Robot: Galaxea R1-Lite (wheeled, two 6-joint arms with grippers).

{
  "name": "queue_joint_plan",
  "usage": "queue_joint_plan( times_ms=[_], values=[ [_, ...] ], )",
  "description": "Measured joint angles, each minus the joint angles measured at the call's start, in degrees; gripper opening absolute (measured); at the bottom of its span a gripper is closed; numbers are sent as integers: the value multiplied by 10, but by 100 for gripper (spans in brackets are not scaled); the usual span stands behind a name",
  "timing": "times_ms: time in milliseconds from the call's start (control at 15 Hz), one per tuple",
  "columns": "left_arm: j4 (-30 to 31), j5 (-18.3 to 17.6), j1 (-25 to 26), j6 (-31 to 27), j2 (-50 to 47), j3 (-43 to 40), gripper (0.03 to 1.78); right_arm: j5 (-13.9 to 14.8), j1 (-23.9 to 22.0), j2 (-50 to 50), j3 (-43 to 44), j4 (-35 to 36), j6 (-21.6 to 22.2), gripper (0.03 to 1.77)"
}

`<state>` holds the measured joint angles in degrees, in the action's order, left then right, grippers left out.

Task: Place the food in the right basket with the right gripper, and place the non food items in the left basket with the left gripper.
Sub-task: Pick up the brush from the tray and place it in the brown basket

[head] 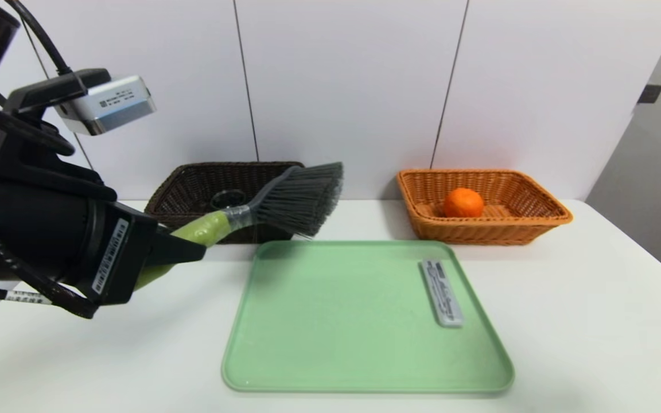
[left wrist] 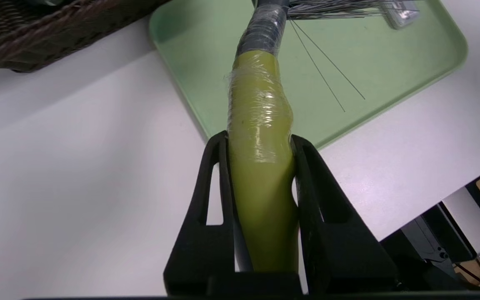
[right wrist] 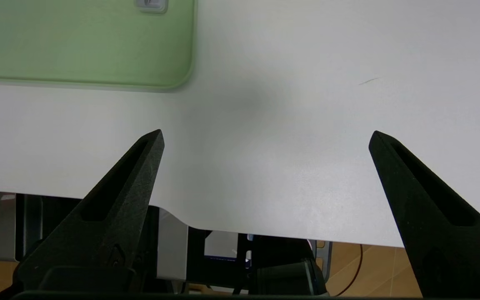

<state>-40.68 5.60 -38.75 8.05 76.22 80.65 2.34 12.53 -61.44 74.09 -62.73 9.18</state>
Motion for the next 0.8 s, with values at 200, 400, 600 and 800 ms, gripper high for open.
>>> queue_joint_plan(
  times_ms=[200,400,600,800],
  values=[
    [-27,-10,43,-47,-1,43,44,0,0,-3,0,0,-1,170],
    [-33,-65,95,-94,9,80,44,2,0,-3,0,0,-1,170],
    [-31,-141,172,-137,34,111,44,1,0,-2,0,-1,0,170],
    [-19,-188,243,-177,70,134,44,1,0,0,-1,-1,2,170]
  ],
)
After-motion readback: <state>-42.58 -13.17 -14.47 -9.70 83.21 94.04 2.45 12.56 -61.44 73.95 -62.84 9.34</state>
